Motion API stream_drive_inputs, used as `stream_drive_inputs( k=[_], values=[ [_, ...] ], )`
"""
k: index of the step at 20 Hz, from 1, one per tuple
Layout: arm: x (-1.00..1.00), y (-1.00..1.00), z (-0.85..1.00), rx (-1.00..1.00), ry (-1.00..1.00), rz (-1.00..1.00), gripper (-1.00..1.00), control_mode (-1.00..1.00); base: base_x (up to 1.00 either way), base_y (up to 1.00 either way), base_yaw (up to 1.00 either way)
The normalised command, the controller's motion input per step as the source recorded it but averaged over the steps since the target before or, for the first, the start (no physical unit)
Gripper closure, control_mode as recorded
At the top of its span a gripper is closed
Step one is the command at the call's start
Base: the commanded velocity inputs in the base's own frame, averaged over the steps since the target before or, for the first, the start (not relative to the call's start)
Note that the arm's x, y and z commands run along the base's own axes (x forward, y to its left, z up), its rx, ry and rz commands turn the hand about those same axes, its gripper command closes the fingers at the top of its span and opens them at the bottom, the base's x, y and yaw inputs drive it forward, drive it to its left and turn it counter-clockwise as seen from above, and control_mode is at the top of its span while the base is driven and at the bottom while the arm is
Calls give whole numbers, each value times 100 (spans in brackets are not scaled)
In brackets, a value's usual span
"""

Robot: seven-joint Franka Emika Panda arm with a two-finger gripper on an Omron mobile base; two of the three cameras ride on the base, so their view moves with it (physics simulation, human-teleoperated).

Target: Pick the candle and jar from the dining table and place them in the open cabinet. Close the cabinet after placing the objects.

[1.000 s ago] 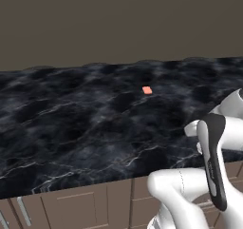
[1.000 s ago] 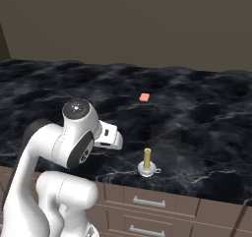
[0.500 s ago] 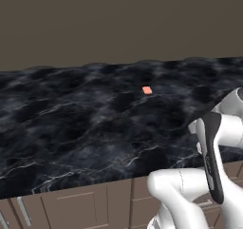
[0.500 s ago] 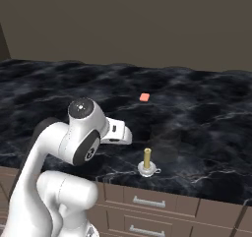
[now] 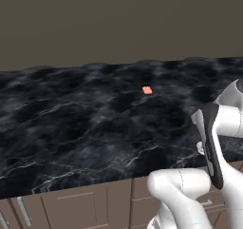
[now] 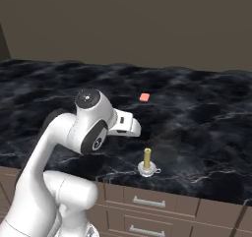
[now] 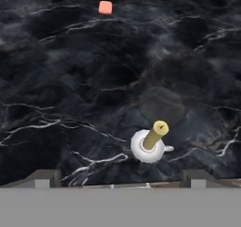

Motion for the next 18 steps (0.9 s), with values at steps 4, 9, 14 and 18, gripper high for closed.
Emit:
stream_drive_inputs(
  k=[4,9,14,18],
  values=[
    [35,-12,5,0,0,-6,-100,-100,0,0,0],
    [38,-24,-1,0,0,-1,-100,-100,0,0,0],
    [31,-39,-15,1,0,0,-100,-100,0,0,0],
    [32,-33,-20,3,1,0,-100,-100,0,0,0]
  ],
)
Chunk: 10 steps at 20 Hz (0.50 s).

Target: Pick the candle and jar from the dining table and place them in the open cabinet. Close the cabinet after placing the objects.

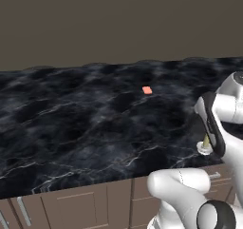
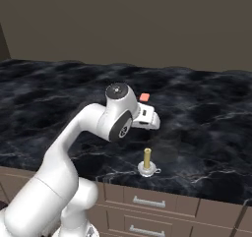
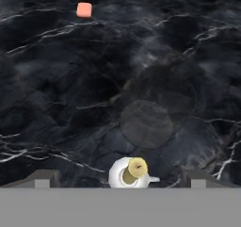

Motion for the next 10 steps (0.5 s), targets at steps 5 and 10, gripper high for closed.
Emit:
stream_drive_inputs(
  k=[5,10],
  values=[
    [32,-17,-21,3,1,0,-100,-100,0,0,0],
    [36,-9,-20,1,2,0,-100,-100,0,0,0]
  ],
)
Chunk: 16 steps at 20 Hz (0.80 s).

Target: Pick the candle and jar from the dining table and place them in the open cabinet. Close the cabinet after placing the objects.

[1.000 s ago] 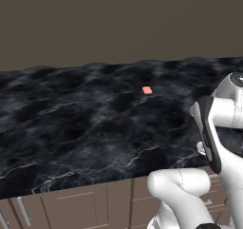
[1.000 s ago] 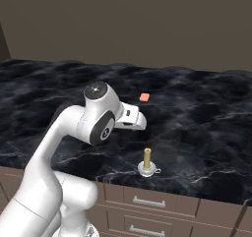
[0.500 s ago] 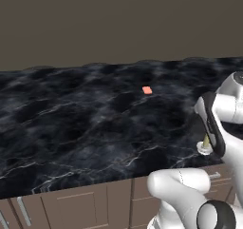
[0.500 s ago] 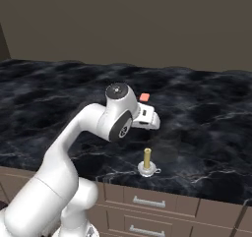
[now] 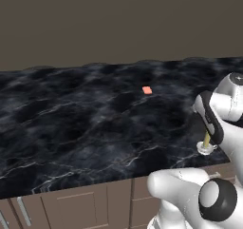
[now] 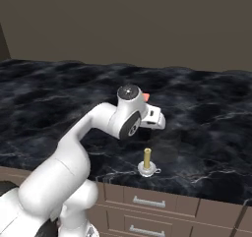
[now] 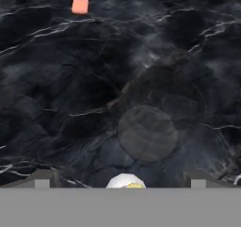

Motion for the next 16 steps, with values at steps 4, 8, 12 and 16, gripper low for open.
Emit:
stream_drive_inputs(
  k=[4,8,12,16],
  values=[
    [42,-10,-24,1,4,0,-100,-100,0,0,0],
    [34,-10,-24,0,4,0,-100,-100,0,0,0],
    [28,-15,-23,0,3,0,-100,-100,0,0,0],
    [31,-18,-25,0,4,0,-100,-100,0,0,0]
  ],
)
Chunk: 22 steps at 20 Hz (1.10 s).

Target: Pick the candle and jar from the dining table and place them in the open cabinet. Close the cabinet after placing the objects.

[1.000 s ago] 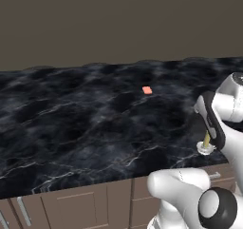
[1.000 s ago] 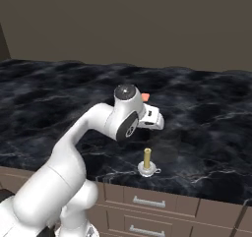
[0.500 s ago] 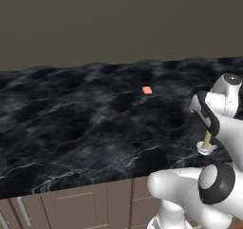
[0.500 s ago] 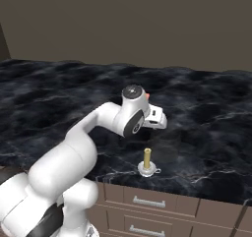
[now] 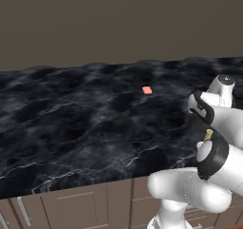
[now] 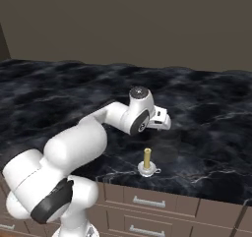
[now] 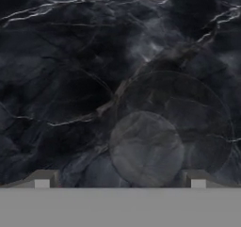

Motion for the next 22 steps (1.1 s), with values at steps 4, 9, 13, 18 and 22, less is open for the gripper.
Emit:
stream_drive_inputs(
  k=[4,9,13,18,22],
  values=[
    [31,-20,-28,2,4,0,-100,-100,0,0,0],
    [38,-17,-27,3,5,0,-100,-100,0,0,0],
    [36,-17,-26,2,4,0,-100,-100,0,0,0],
    [36,-16,-25,2,4,0,-100,-100,0,0,0],
    [37,-18,-15,0,3,0,-100,-100,0,0,0]
  ],
)
